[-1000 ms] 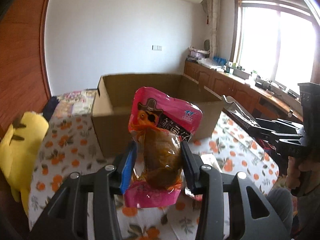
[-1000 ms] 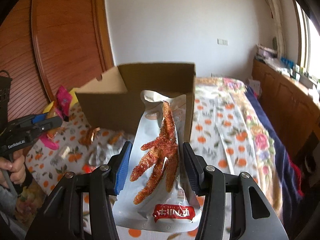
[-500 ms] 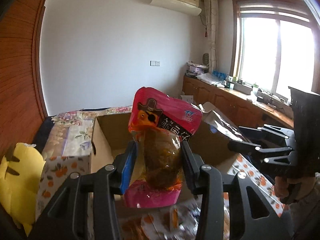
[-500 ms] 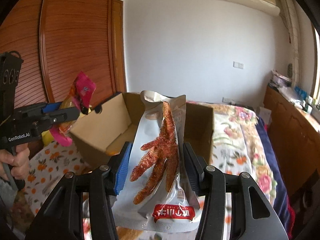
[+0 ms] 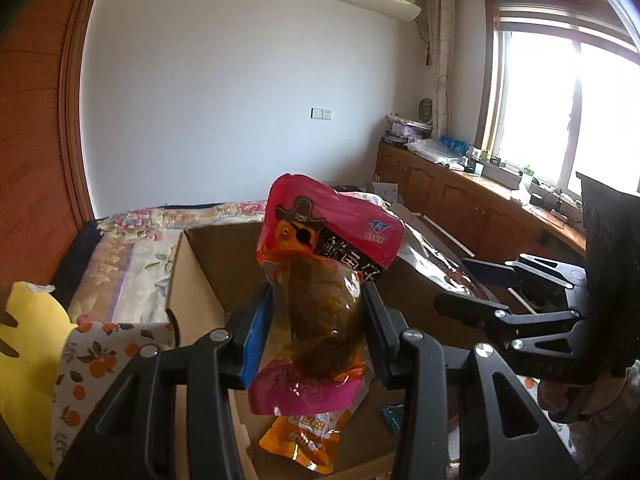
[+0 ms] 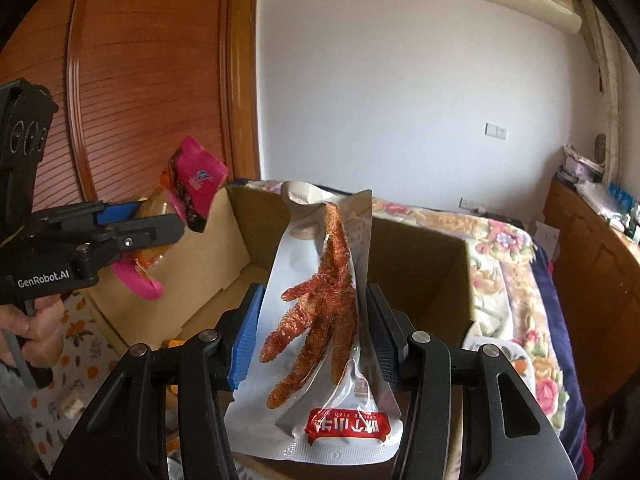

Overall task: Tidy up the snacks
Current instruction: 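Open the left gripper inside the box while the right drops the white pouch in, then move both grippers back to the remaining snacks beside the box, then close the left gripper on the white bar while the right approaches the sesame bar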

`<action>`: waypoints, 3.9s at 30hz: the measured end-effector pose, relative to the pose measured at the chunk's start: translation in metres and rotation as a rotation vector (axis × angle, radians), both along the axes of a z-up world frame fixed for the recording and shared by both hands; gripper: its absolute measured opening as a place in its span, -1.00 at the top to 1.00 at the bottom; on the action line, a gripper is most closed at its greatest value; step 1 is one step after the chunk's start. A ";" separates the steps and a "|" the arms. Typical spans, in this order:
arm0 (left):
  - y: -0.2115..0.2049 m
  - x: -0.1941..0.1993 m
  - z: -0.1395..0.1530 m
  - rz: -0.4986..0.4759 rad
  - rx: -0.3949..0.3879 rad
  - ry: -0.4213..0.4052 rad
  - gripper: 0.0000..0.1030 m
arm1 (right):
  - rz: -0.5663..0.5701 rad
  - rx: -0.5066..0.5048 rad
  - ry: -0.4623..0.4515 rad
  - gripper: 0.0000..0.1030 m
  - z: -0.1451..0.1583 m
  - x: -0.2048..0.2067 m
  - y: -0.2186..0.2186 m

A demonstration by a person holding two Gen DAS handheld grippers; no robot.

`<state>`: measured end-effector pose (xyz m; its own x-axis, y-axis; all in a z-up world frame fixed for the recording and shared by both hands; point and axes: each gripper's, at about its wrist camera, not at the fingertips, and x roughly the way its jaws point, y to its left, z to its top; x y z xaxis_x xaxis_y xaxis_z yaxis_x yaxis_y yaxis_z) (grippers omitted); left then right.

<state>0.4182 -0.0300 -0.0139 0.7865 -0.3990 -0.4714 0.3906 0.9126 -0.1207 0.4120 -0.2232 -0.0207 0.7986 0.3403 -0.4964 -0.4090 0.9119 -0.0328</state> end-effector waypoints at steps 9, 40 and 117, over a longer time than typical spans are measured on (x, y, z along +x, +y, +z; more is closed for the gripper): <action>-0.013 0.003 -0.017 -0.011 0.033 0.005 0.16 | 0.009 -0.007 0.044 -0.01 -0.025 0.008 0.001; -0.001 -0.031 0.000 0.028 0.068 -0.038 -0.15 | -0.022 0.036 0.009 -0.20 0.001 -0.014 -0.007; 0.069 -0.163 -0.130 0.094 0.231 0.307 -0.35 | -0.241 0.065 0.357 -0.36 -0.114 -0.133 0.002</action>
<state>0.2557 0.0391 -0.1441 0.6231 -0.1880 -0.7592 0.2818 0.9595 -0.0063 0.2793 -0.2208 -0.1348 0.6411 0.2048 -0.7396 -0.1599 0.9782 0.1323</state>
